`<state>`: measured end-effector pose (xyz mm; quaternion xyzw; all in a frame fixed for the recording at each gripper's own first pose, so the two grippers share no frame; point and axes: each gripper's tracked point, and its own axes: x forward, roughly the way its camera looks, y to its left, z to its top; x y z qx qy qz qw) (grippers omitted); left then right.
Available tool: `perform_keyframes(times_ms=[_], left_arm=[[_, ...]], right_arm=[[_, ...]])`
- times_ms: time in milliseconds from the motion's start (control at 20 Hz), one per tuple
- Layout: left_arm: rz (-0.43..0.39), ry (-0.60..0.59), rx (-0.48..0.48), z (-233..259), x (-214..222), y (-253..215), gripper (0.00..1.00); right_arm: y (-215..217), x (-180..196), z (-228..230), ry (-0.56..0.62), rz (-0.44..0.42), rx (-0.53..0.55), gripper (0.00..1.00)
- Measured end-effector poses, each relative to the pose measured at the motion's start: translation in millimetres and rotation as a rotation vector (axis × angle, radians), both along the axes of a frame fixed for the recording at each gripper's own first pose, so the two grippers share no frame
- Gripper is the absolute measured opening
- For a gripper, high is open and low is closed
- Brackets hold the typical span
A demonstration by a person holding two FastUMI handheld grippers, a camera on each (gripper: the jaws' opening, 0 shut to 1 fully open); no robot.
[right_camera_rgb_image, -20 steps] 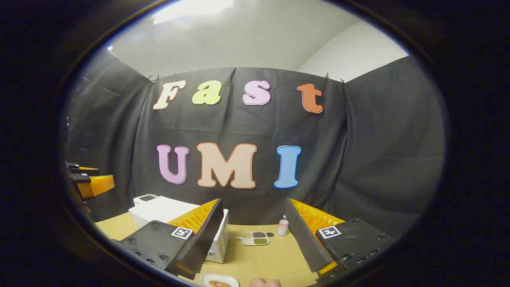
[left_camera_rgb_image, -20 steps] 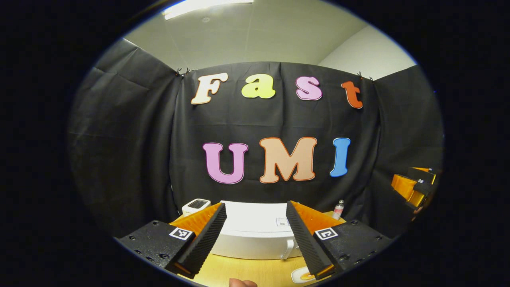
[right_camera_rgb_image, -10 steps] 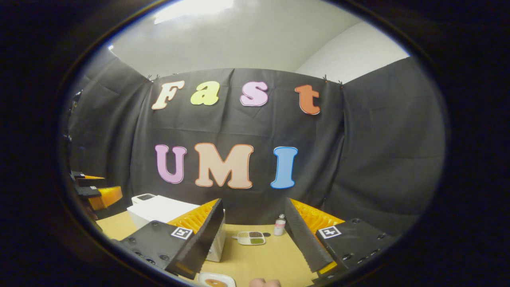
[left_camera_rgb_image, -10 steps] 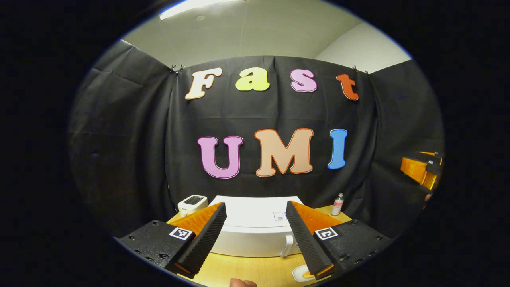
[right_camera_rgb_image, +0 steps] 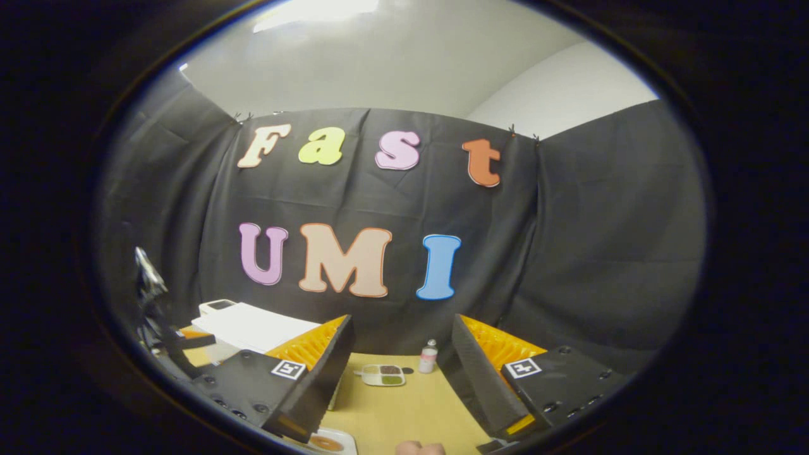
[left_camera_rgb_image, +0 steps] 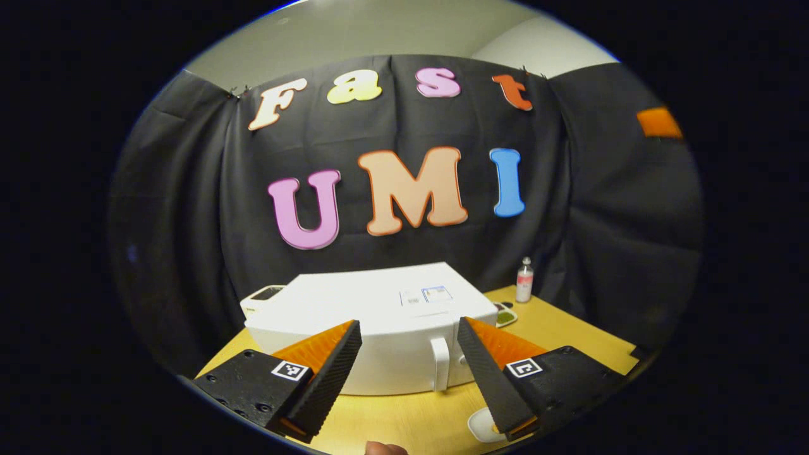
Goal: Open the microwave oven with the left hand, put the food in, and close the microwave oven.
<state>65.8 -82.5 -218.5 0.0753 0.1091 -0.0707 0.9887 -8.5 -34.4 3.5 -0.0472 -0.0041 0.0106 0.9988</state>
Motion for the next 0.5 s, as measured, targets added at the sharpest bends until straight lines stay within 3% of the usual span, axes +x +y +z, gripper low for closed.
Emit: perform_keyframes(times_ms=[500], left_arm=[[-0.059,0.213,0.039,-121,38,-36,0.98]], right_arm=[[-29,-18,6,0.001,-0.048,-0.004,0.96]])
